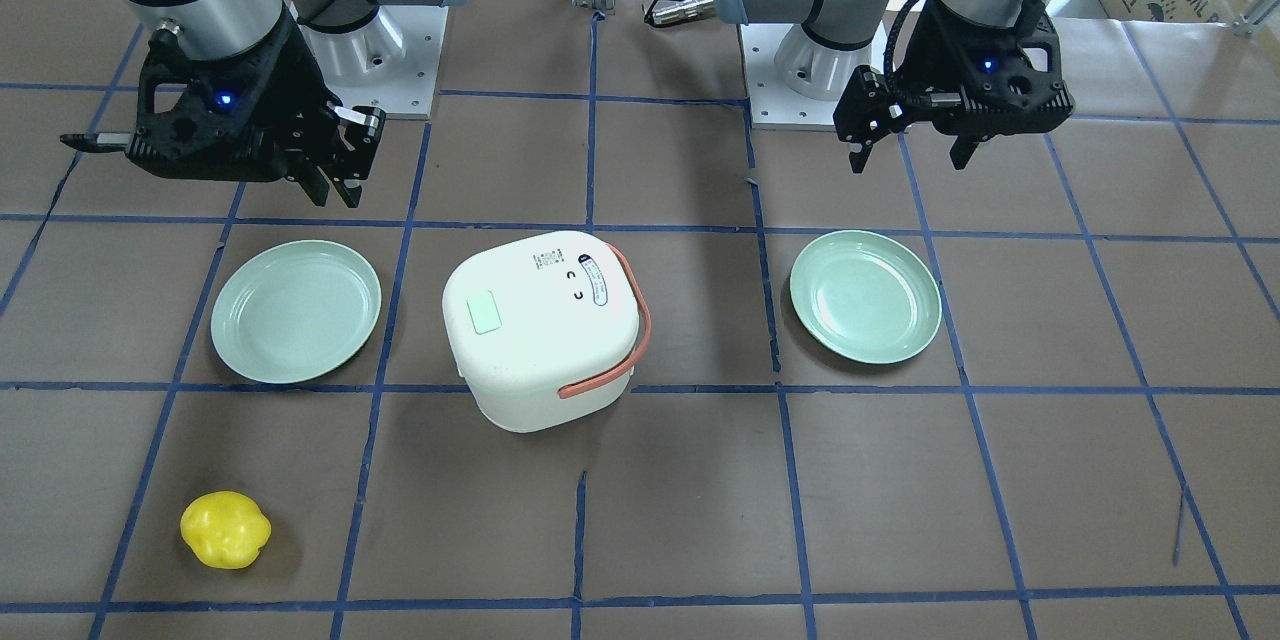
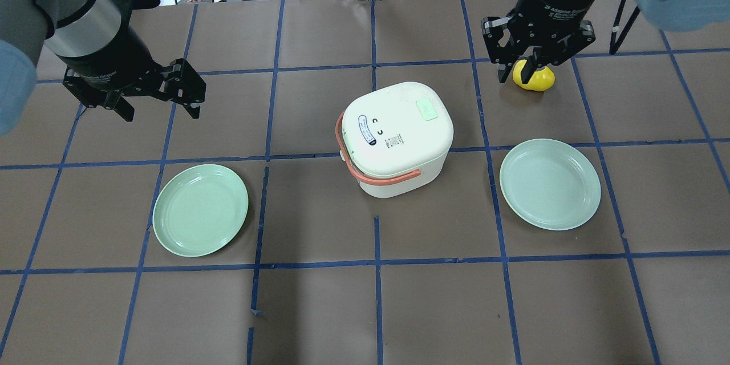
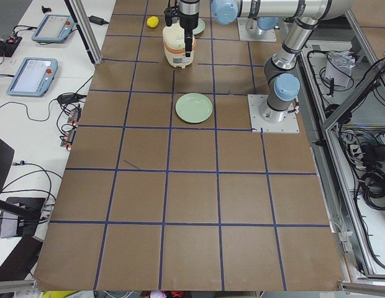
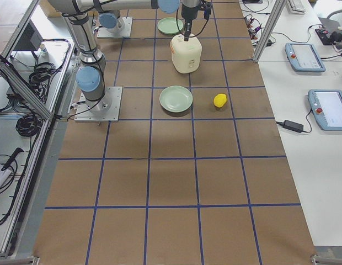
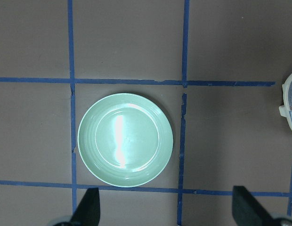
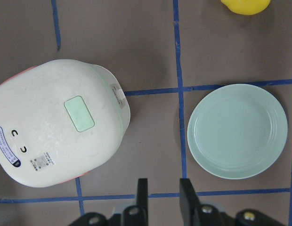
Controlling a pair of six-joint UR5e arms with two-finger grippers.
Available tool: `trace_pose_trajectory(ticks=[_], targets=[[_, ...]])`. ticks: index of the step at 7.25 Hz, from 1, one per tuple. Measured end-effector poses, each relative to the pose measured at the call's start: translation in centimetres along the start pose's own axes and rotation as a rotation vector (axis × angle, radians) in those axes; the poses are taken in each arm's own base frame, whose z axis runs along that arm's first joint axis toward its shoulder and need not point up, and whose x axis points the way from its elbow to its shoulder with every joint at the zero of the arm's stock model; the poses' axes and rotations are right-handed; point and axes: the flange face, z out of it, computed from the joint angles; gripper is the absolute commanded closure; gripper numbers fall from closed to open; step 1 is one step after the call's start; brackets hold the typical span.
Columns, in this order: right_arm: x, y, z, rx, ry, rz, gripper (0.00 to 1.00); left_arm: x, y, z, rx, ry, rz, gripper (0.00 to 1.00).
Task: Press rice cooker button
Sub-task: 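Move the right gripper over the rice cooker's green button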
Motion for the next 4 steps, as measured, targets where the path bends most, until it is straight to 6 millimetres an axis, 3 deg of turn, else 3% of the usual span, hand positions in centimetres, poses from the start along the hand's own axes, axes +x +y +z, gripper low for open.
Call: trace_pose_trajectory(ticks=[4], targets=[[-4.3,-2.8,4.7,0.0,-0.043,-0.071,0.91,0.0,0.0,0.0,0.001,0.0,0.0,0.0]])
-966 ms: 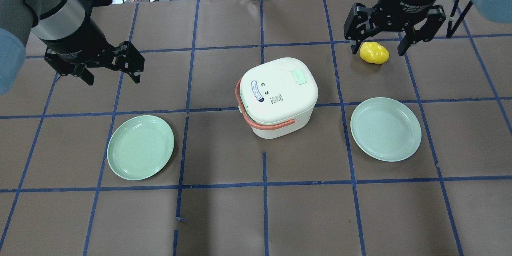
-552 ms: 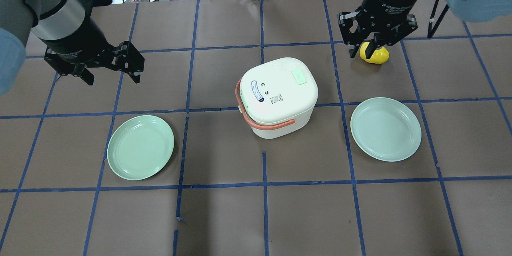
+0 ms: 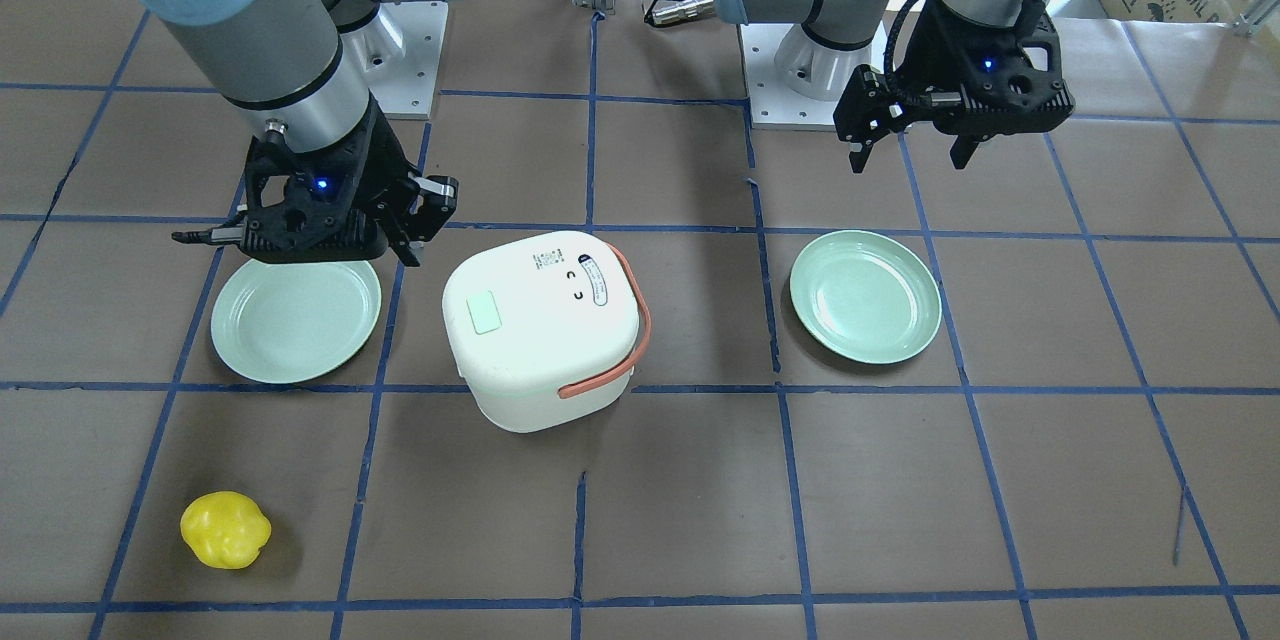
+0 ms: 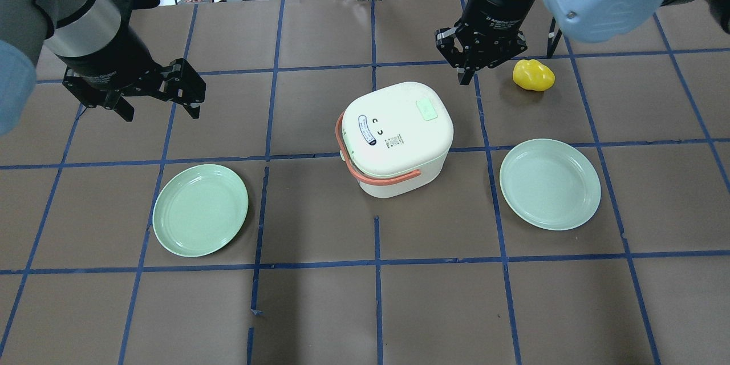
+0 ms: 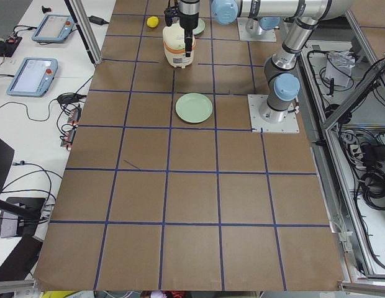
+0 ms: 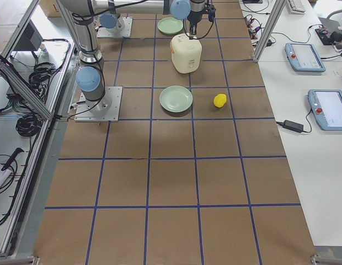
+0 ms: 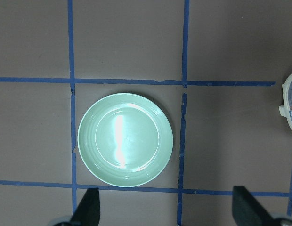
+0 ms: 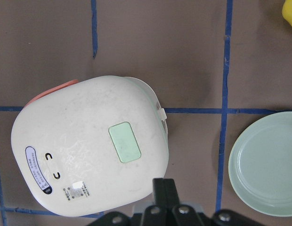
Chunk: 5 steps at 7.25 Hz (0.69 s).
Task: Press rice cooker button
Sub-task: 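Move the right gripper over the rice cooker's green button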
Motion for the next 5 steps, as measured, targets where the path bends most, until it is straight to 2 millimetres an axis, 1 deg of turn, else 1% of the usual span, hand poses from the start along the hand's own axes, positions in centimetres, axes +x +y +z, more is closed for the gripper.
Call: trace_pose_trajectory(ticks=[2,5], targets=[[-0.2,-0.8,1.5,-0.004,0.0,-0.005,0.91,0.0,0.0,0.0,-0.001,0.0,0.0,0.0],[-0.8,-1.3,3.0,-0.001,0.0,-0.017,0.91,0.0,0.0,0.0,-0.001,0.0,0.0,0.0]])
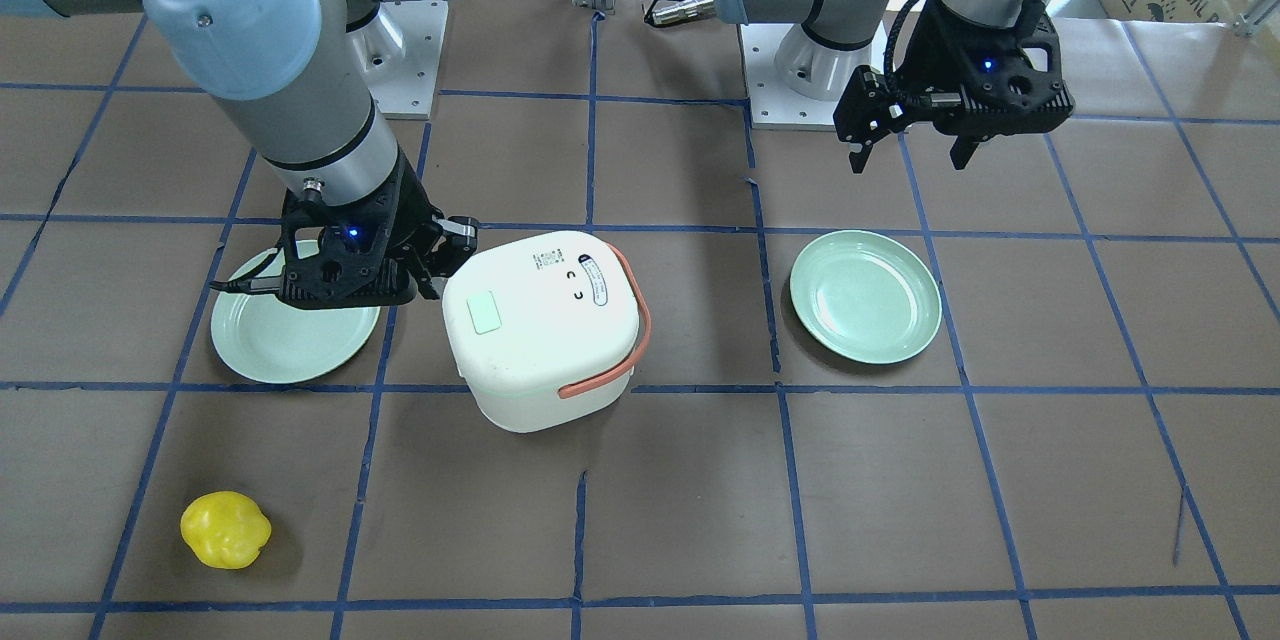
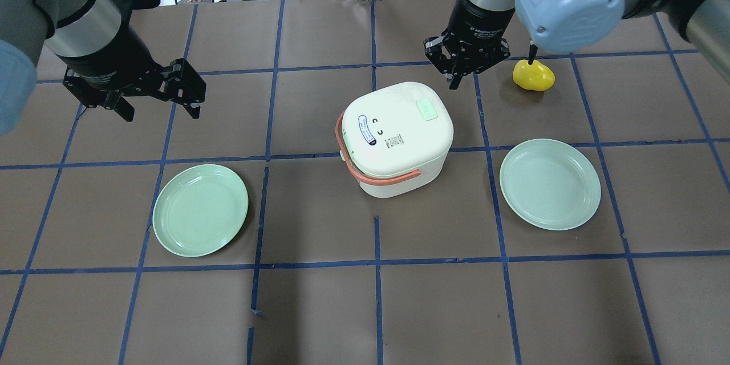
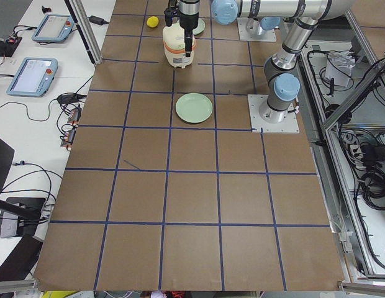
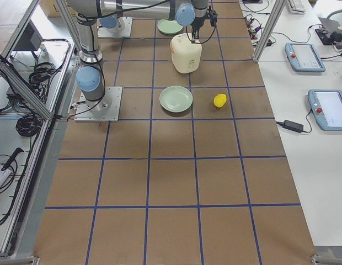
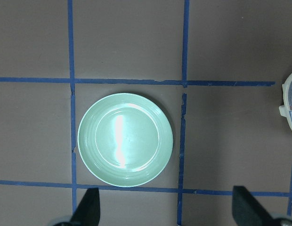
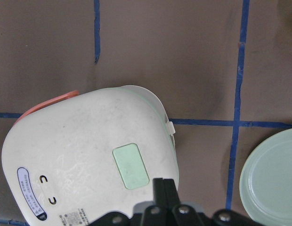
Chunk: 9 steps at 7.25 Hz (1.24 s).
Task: Press rice cooker button
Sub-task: 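Move the right gripper over the rice cooker's green button, then lower the right gripper and press down on the green button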
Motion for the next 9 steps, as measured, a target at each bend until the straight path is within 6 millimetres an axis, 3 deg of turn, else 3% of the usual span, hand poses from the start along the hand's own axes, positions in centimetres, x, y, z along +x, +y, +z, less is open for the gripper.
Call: trace_pose_trajectory(ticks=[5,9], targets=[[-0.5,0.5,2.7,0.008,-0.002,-0.018,0.91,0.0,0.0,0.0,0.0,0.0,0.0,0.0],[-2.3,1.1,3.3,0.022,-0.003,-0.047,0.9,0.0,0.0,0.0,0.001,0.0,0.0,0.0]])
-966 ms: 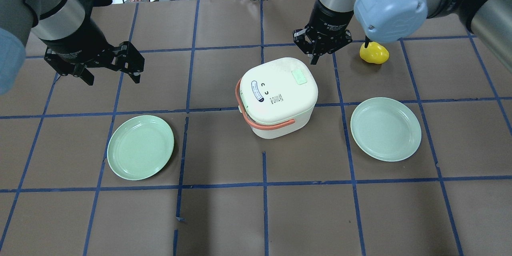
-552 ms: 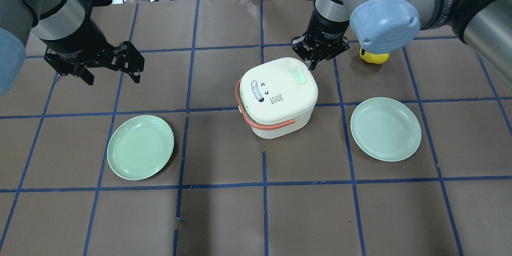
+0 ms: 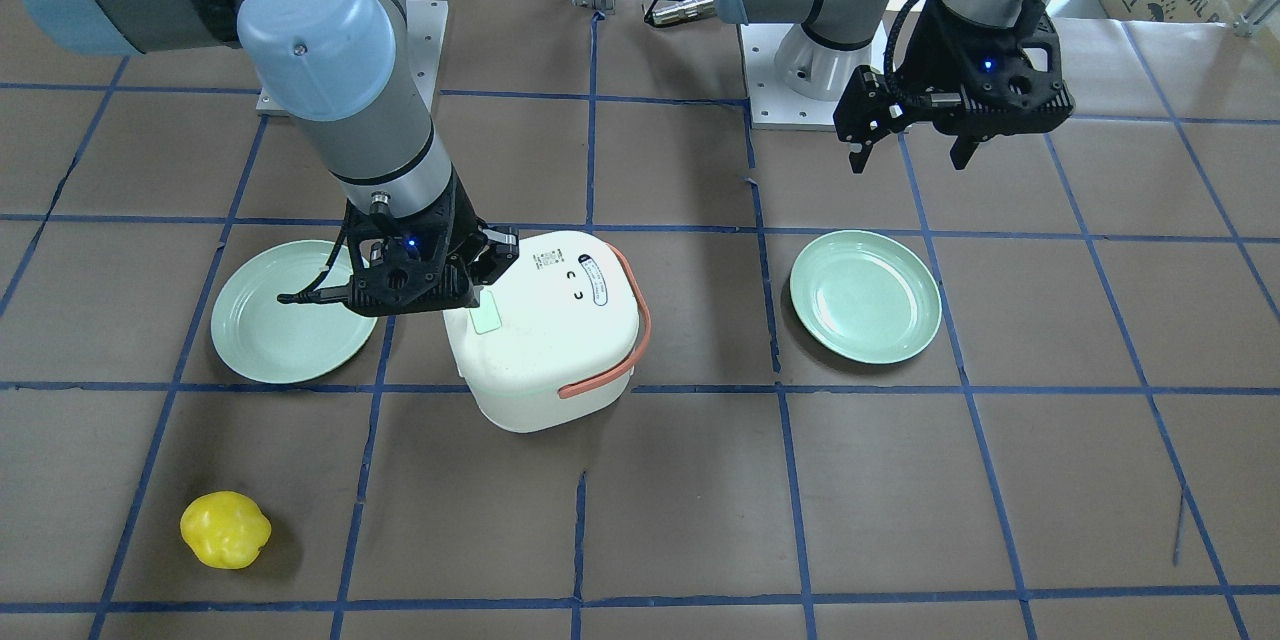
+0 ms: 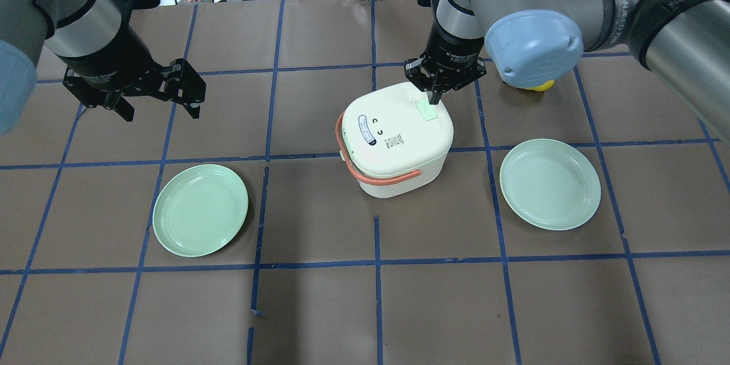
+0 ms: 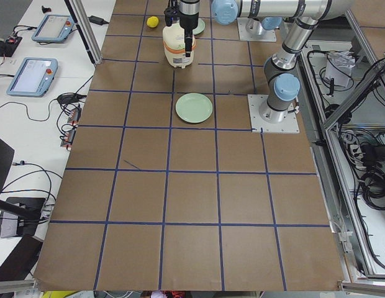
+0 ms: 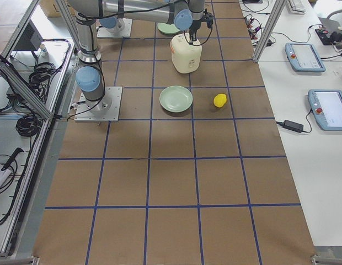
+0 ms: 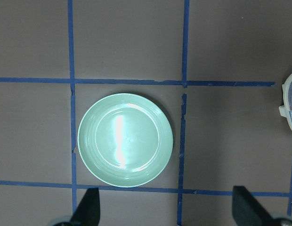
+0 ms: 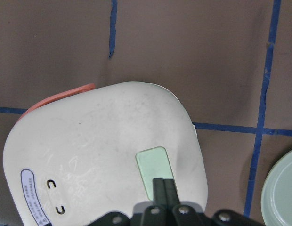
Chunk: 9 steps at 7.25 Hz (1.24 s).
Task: Press rice cooker button
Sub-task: 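Lower the right gripper and press down on the green button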
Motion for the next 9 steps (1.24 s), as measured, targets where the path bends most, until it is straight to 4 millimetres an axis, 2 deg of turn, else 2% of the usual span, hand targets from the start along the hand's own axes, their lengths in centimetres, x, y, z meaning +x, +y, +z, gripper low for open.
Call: trace_pose_trajectory(ticks=[5,9], targets=[[0.0,0.5,1.9,0.011,-0.001,-0.004,0.9,0.0,0.0,0.0,0.0,0.0,0.0,0.0],[0.0,0.7,2.5,0.017,-0.002,-0.006,0.9,0.0,0.0,0.0,0.0,0.0,0.0,0.0]])
